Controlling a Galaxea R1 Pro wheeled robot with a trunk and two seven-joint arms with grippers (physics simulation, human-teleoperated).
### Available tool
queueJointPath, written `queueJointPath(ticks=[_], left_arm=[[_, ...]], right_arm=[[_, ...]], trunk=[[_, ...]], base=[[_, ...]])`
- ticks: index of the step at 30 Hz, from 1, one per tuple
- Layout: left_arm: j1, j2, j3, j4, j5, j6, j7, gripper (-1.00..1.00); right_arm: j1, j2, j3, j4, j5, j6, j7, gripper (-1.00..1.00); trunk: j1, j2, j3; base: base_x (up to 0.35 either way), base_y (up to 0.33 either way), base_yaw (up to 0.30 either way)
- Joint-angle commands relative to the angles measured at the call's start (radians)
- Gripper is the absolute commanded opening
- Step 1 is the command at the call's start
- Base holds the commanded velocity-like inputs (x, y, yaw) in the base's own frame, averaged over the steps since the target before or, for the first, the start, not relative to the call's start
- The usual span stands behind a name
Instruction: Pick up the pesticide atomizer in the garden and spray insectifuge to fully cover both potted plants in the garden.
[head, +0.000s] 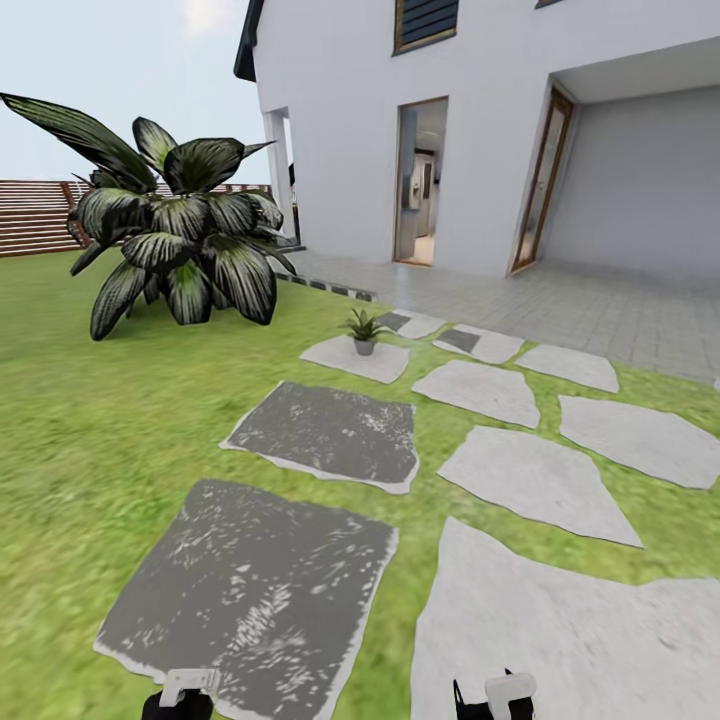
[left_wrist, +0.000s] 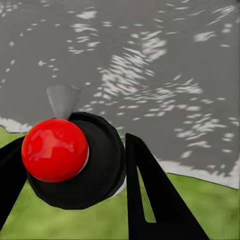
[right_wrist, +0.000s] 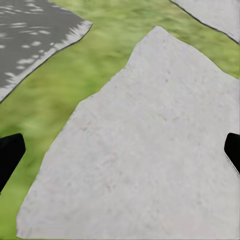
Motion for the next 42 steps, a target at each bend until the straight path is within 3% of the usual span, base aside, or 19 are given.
queueJointPath(ticks=[1,42], left_arm=[[-0.001,0.000,-0.004,0.001,0.010,-0.003,-0.005,-1.00],[-0.001,0.000,-0.004,0.001,0.010,-0.003,-0.005,-1.00]], right_arm=[[-0.001,0.000,-0.007,0.001,0.011,-0.002,-0.005,1.00],[0.000,0.000,-0.007,0.002,0.011,-0.002,-0.005,1.00]], trunk=[[0.000,0.000,-0.001],[0.000,0.000,-0.001]], base=[[0.336,0.000,0.000],[0.336,0.000,0.000]])
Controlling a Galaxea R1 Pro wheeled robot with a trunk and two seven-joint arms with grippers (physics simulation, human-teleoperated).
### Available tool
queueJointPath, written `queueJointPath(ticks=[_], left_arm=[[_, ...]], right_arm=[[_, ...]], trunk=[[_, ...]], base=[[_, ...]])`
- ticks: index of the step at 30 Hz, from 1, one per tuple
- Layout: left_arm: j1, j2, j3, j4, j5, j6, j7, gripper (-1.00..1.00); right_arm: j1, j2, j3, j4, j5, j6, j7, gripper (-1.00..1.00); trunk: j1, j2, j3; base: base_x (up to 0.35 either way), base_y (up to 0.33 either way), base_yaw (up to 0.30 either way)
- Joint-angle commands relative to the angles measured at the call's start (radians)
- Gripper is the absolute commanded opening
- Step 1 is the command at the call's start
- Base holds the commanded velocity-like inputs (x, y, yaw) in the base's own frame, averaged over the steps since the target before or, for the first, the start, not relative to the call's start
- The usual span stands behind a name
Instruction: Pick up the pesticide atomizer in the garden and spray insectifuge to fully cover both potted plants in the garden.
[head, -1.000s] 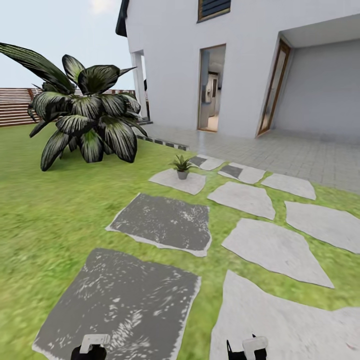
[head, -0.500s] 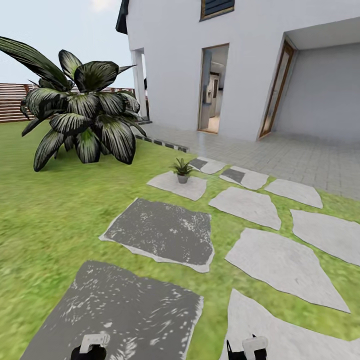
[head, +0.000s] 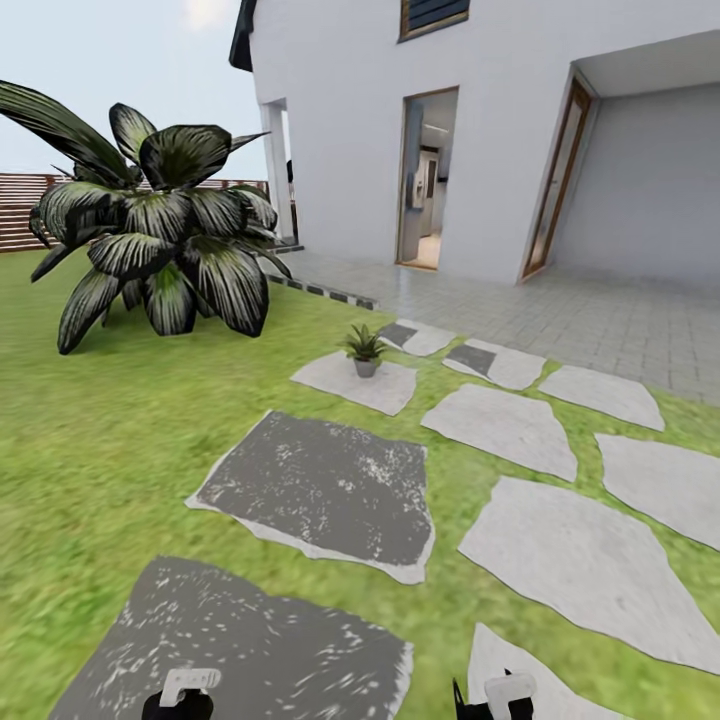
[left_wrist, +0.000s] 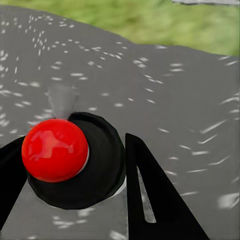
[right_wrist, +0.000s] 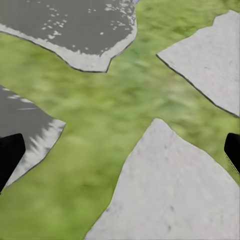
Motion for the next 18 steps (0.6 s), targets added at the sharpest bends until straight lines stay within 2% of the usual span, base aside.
queueJointPath(ticks=[1,18], left_arm=[[-0.001,0.001,-0.004,0.001,0.010,-0.003,-0.005,-1.00],[-0.001,0.001,-0.004,0.001,0.010,-0.003,-0.005,-1.00]], right_arm=[[-0.001,0.000,-0.007,0.001,0.011,-0.002,-0.005,1.00],[-0.001,0.000,-0.007,0.001,0.011,-0.002,-0.005,1.00]], trunk=[[0.000,0.000,-0.001],[0.000,0.000,-0.001]], base=[[0.336,0.000,0.000],[0.337,0.000,0.000]])
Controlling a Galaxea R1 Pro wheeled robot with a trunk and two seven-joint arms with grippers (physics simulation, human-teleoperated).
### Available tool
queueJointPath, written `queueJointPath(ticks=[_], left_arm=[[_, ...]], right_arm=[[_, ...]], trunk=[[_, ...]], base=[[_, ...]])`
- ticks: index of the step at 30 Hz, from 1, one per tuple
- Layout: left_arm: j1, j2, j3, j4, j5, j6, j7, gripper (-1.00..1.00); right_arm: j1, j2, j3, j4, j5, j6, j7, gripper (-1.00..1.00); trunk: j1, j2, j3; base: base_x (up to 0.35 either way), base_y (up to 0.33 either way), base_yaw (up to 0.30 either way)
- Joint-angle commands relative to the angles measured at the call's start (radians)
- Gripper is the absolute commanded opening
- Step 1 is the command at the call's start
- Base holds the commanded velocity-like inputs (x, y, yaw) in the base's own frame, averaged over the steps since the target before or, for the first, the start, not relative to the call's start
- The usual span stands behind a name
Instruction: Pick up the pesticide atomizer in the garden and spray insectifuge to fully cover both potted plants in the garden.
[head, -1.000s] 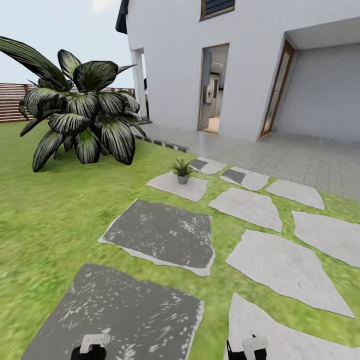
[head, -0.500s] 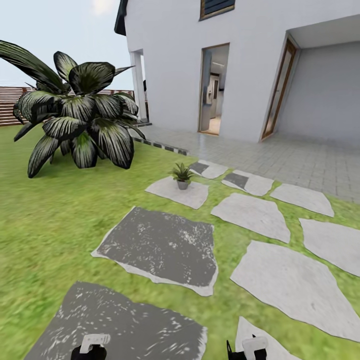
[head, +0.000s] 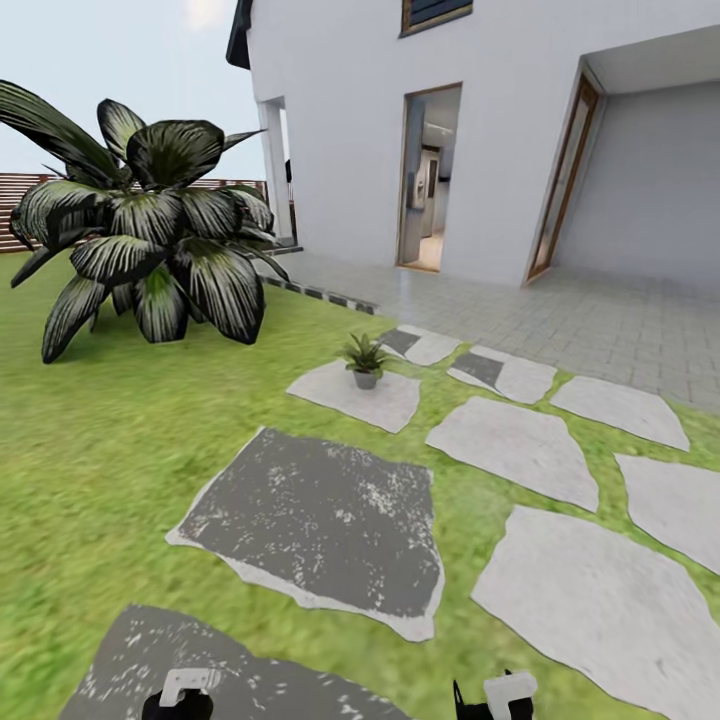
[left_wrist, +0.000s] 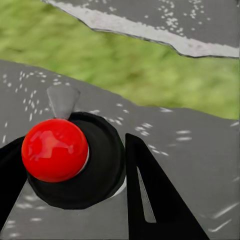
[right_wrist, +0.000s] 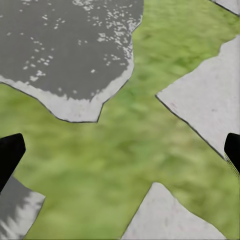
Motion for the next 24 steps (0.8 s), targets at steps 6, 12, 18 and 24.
queueJointPath(ticks=[6,12,18,24], left_arm=[[-0.001,0.000,-0.004,0.001,0.011,-0.002,-0.005,-1.00],[-0.001,0.000,-0.004,0.001,0.011,-0.002,-0.005,-1.00],[-0.001,0.000,-0.004,0.001,0.010,-0.002,-0.005,-1.00],[-0.001,-0.001,-0.004,0.001,0.010,-0.001,-0.005,-1.00]], right_arm=[[-0.001,0.000,-0.008,0.001,0.011,-0.002,-0.005,1.00],[-0.001,0.000,-0.008,0.001,0.011,-0.002,-0.005,1.00],[-0.001,0.000,-0.008,0.000,0.011,-0.002,-0.005,1.00],[-0.001,0.000,-0.008,-0.001,0.011,-0.002,-0.005,1.00]], trunk=[[0.000,0.000,-0.001],[0.000,0.000,-0.001],[0.000,0.000,-0.001],[0.000,0.000,-0.001]], base=[[0.336,0.000,0.000],[0.336,0.000,0.000],[0.336,0.004,0.000],[0.329,0.145,0.000]])
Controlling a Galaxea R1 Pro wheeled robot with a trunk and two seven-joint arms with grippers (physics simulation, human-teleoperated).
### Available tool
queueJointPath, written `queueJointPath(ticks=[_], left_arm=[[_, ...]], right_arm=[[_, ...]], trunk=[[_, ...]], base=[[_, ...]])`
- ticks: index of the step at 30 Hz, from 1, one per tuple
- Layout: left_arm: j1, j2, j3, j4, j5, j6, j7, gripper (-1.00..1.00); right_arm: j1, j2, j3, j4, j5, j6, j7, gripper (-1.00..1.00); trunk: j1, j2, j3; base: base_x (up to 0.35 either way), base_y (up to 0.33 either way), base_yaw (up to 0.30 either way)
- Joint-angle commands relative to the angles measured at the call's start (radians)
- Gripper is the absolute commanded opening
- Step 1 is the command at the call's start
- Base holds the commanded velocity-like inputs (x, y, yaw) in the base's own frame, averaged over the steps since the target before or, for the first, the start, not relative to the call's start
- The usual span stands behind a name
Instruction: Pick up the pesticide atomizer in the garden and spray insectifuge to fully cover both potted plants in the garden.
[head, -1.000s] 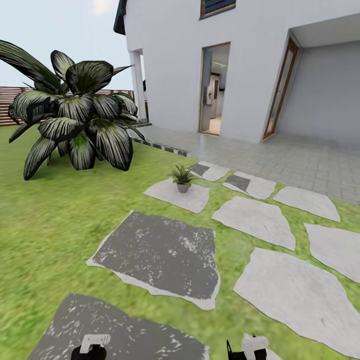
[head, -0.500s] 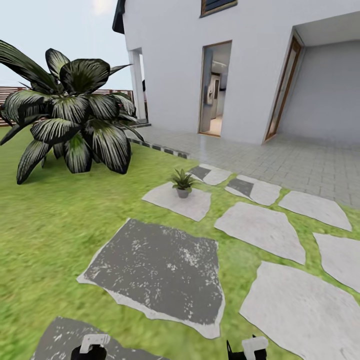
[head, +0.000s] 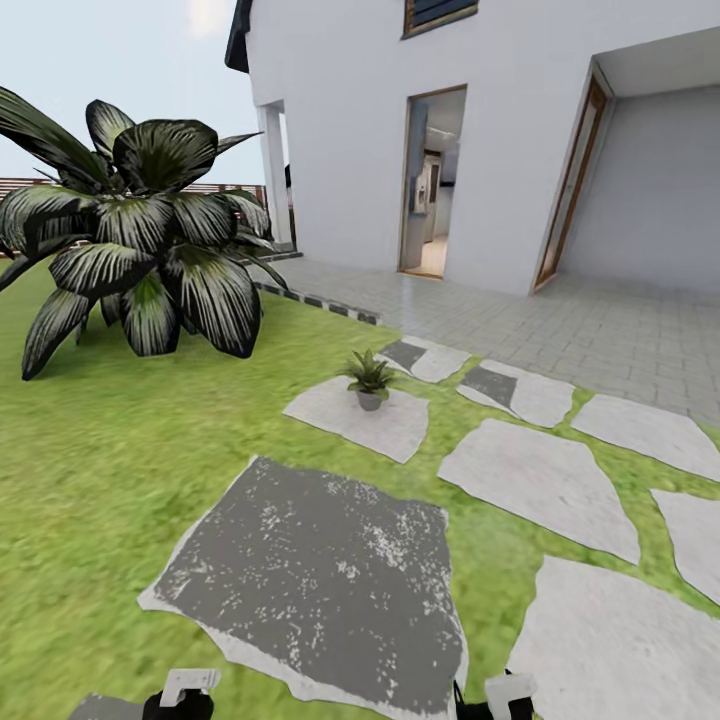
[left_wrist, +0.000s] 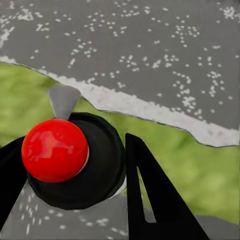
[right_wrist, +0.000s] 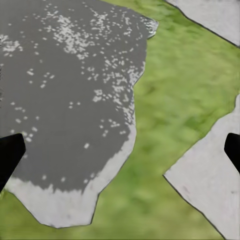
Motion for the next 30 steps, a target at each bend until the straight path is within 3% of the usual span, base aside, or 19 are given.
queueJointPath(ticks=[1,30], left_arm=[[-0.001,0.000,-0.004,0.001,0.010,-0.002,-0.005,-1.00],[-0.001,0.000,-0.004,0.001,0.010,-0.004,-0.005,-1.00]], right_arm=[[-0.001,0.000,-0.007,0.001,0.011,-0.003,-0.005,1.00],[0.000,0.001,-0.006,0.001,0.011,-0.003,-0.005,1.00]], trunk=[[0.000,0.000,-0.001],[0.000,0.000,-0.001]], base=[[0.305,0.204,0.000],[0.295,0.219,0.000]])
